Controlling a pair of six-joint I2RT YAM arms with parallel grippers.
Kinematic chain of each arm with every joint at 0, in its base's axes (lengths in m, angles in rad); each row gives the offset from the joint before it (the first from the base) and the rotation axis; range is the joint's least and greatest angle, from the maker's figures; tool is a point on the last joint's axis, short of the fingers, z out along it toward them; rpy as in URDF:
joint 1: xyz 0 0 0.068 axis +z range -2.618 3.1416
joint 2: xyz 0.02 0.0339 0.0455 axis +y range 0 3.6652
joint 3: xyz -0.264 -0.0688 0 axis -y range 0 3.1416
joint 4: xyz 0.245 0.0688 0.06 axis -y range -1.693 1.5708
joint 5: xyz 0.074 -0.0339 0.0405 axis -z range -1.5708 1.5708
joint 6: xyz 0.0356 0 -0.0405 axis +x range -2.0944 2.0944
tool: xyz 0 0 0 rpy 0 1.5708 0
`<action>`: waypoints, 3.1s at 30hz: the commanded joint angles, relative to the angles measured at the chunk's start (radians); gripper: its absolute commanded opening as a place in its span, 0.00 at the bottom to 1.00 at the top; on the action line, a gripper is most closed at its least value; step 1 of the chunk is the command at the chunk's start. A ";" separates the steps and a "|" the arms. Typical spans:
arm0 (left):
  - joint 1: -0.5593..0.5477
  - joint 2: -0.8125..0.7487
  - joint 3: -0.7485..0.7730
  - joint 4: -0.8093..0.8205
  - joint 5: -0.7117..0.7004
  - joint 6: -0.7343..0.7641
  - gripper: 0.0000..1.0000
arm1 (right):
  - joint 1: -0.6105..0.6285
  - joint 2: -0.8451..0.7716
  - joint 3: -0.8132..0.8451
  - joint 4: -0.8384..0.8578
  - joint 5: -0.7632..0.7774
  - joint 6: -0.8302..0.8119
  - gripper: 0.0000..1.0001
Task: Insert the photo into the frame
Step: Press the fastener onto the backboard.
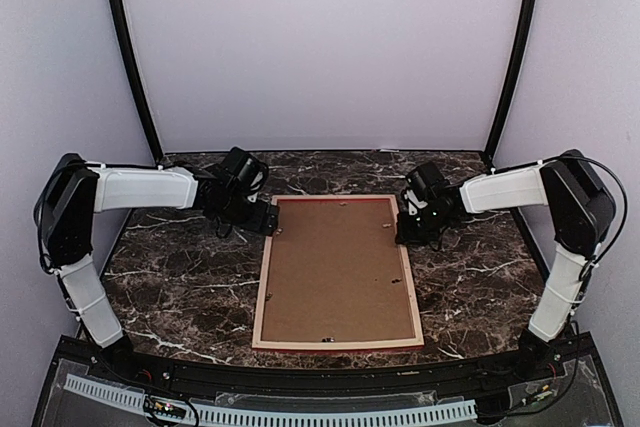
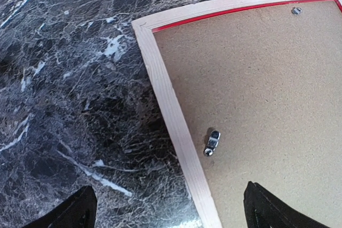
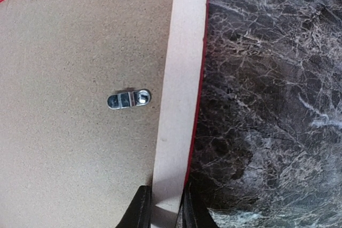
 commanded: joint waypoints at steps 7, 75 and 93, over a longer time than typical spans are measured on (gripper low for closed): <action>0.004 0.157 0.176 -0.068 0.033 0.036 0.99 | 0.004 0.005 -0.028 0.016 -0.011 -0.026 0.11; 0.090 0.253 0.033 0.022 0.296 -0.130 0.38 | 0.006 -0.003 -0.052 0.022 -0.040 -0.023 0.07; 0.119 0.260 -0.008 0.047 0.313 -0.159 0.32 | 0.006 0.002 -0.047 0.023 -0.050 -0.026 0.06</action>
